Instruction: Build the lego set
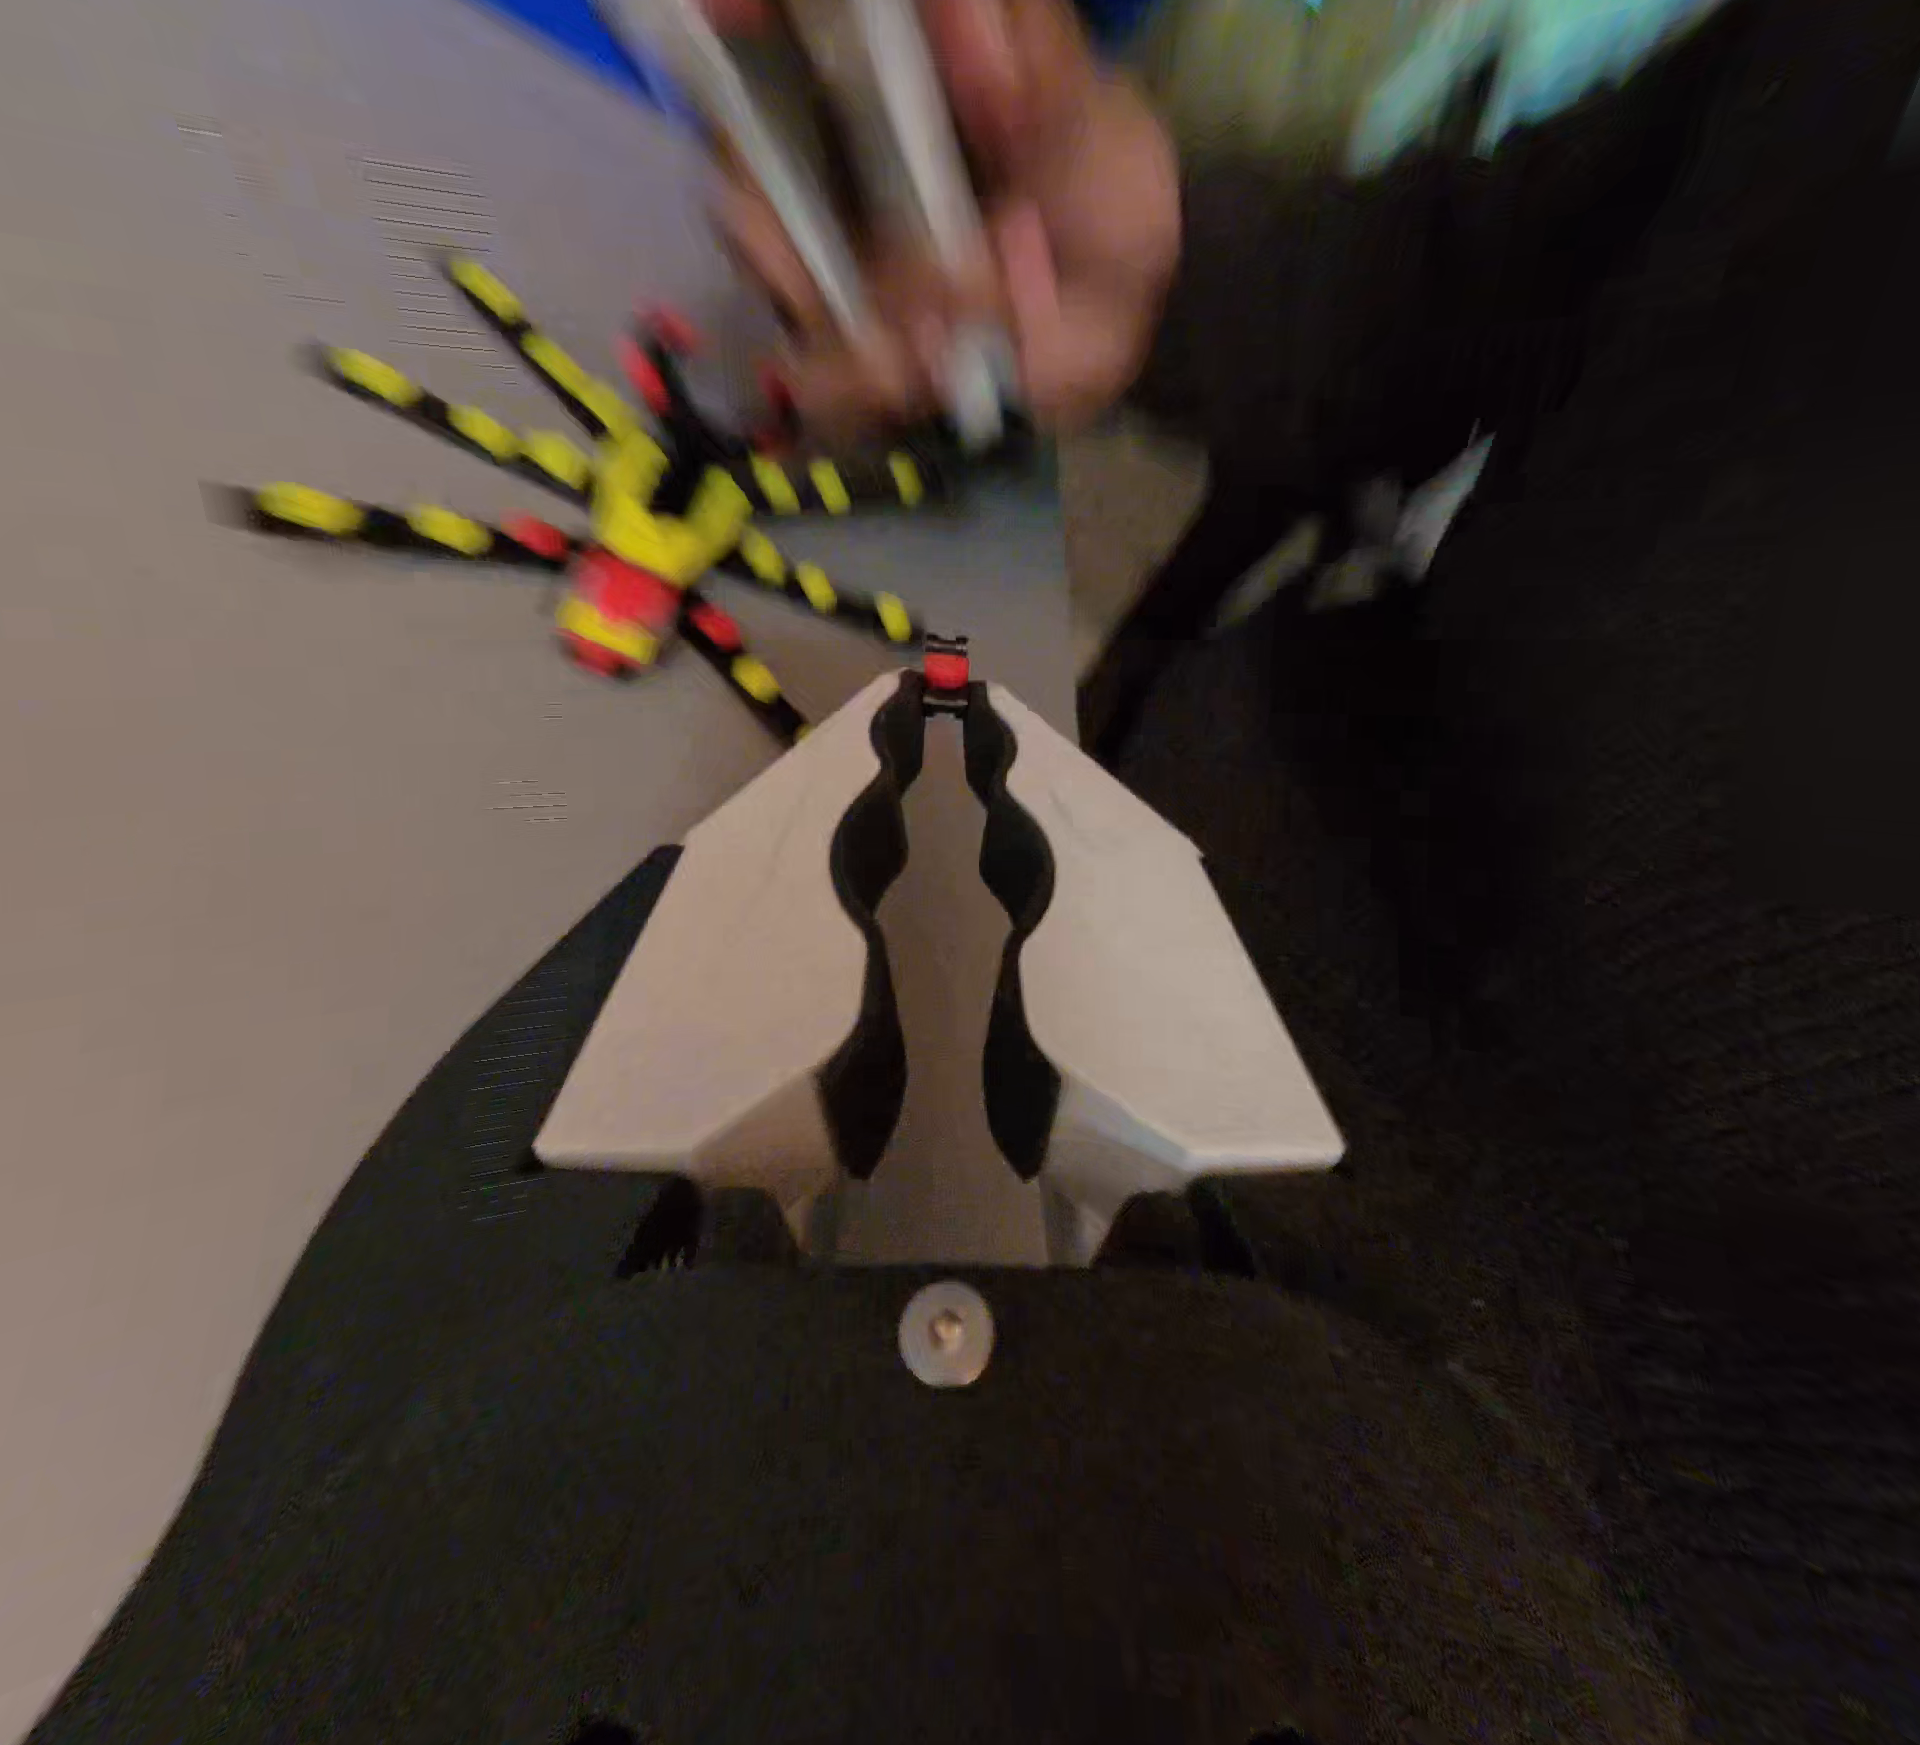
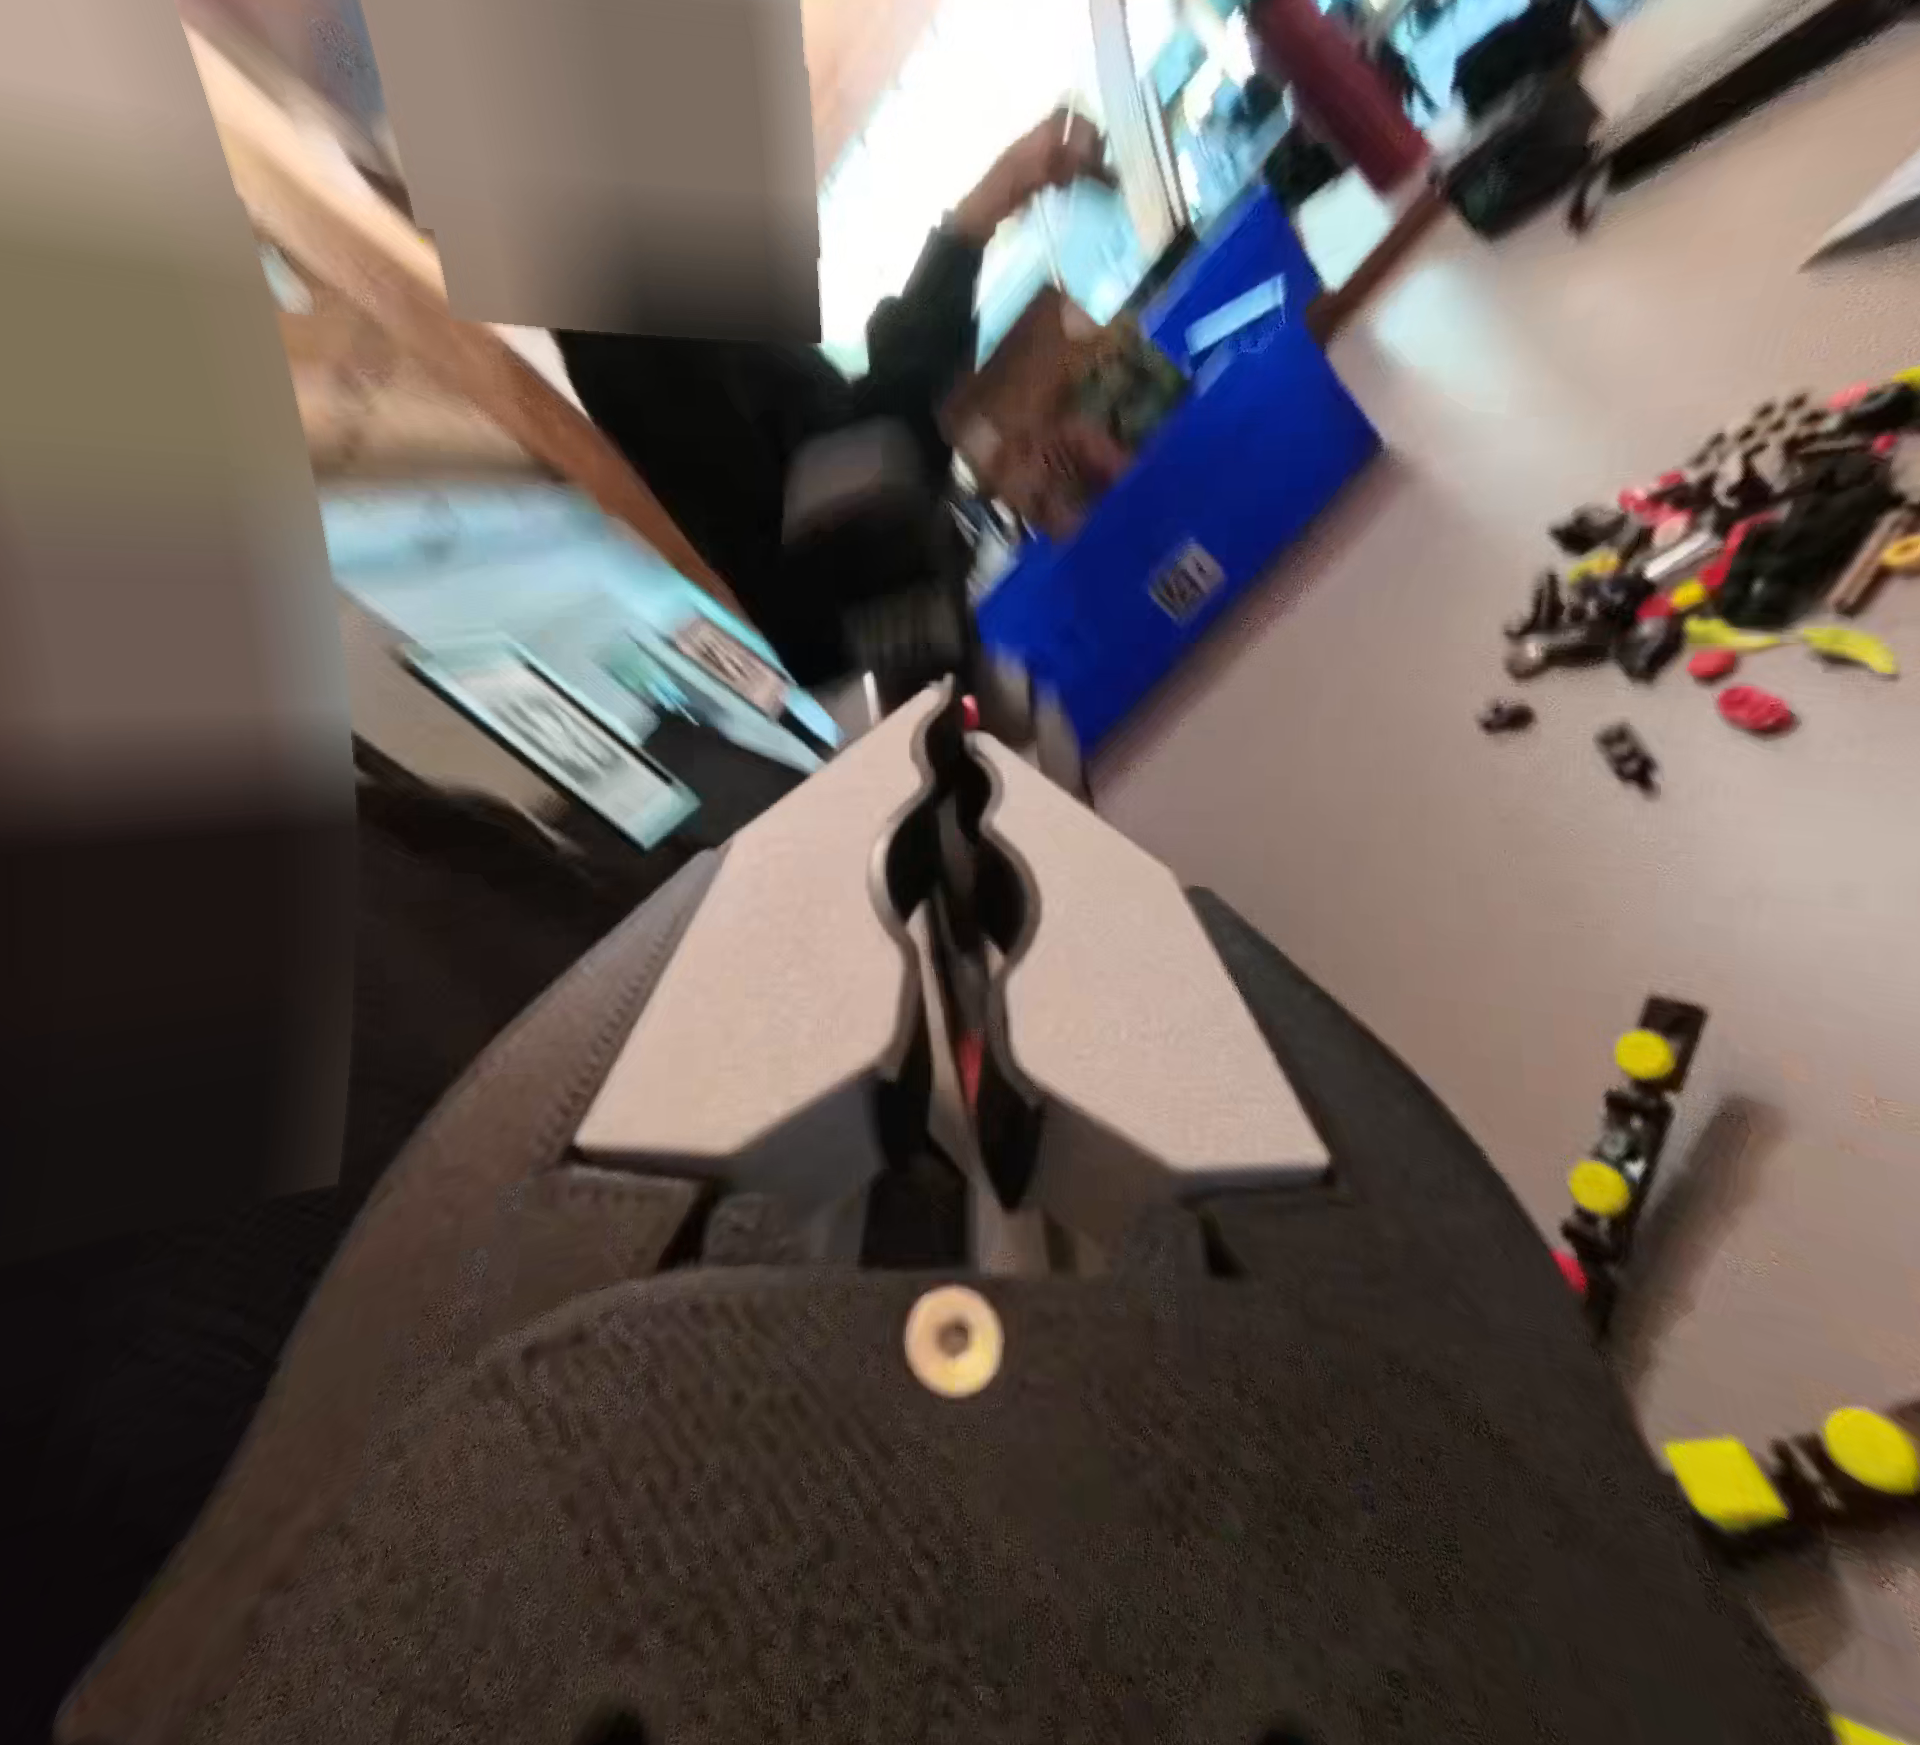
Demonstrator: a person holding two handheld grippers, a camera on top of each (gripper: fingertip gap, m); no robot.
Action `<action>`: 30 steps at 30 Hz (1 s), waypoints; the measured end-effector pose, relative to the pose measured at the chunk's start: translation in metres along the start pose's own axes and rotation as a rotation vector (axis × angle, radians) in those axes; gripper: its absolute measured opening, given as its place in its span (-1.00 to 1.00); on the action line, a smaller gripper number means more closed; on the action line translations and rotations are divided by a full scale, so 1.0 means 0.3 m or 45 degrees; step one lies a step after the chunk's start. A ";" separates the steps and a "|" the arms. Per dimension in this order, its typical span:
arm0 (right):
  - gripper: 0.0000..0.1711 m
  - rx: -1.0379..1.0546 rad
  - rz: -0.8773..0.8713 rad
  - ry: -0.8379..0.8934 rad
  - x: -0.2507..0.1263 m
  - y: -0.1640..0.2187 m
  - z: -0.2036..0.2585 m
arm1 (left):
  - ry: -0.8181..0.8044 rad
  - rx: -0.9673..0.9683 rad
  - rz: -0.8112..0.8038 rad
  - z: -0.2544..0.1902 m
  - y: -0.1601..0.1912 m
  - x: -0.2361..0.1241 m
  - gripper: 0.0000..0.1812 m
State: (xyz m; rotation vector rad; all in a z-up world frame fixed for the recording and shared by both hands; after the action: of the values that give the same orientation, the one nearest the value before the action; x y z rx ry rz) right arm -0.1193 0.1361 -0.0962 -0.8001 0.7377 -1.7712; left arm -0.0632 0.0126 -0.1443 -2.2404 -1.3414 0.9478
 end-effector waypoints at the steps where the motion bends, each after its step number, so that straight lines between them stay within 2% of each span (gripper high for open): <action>1: -1.00 -0.024 -0.007 0.059 -0.030 -0.026 -0.029 | 0.002 0.085 0.158 -0.035 0.064 0.081 -0.88; 2: -1.00 -0.101 0.022 0.136 -0.059 -0.038 -0.049 | 0.086 0.097 0.213 -0.093 0.080 0.131 -0.88; 4: -1.00 -0.129 -0.007 0.164 -0.099 -0.064 -0.049 | 0.117 0.130 0.092 -0.145 0.013 0.135 -0.89; 9: -0.98 -0.303 0.141 0.193 -0.081 -0.039 -0.018 | -0.017 -0.099 -0.148 0.023 -0.037 0.013 -0.90; 12: -0.98 -0.345 0.244 0.153 -0.033 0.007 -0.009 | -0.009 -0.176 -0.320 0.066 -0.093 -0.072 -0.91; 17: -0.99 -0.312 0.294 0.112 0.002 0.053 -0.012 | -0.009 -0.196 -0.351 0.077 -0.094 -0.093 -0.91; 20: -0.98 -0.337 0.326 0.165 0.004 0.054 -0.045 | -0.018 -0.174 -0.336 0.075 -0.094 -0.088 -0.91; 26: -0.98 -0.597 0.758 0.478 0.063 0.061 -0.267 | -0.043 -0.187 -0.329 0.101 -0.088 -0.091 -0.91; 30: -0.97 -0.730 0.992 0.555 0.136 0.091 -0.383 | -0.104 -0.179 -0.343 0.130 -0.087 -0.112 -0.92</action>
State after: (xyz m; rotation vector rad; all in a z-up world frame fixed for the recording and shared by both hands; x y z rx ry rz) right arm -0.2070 0.1023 -0.1785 -0.3738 1.6373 -1.0172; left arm -0.1180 -0.0054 -0.1442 -2.0668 -1.7431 0.8804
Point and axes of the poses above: each gripper's, where its closed fingertips meet, x out along the fingers, y out of its underside, z = x × y across the jaws, the point moved 6 cm from there along -x, back along the fingers, and after that the axes turned 15 degrees about -x, right-handed, at the moved point
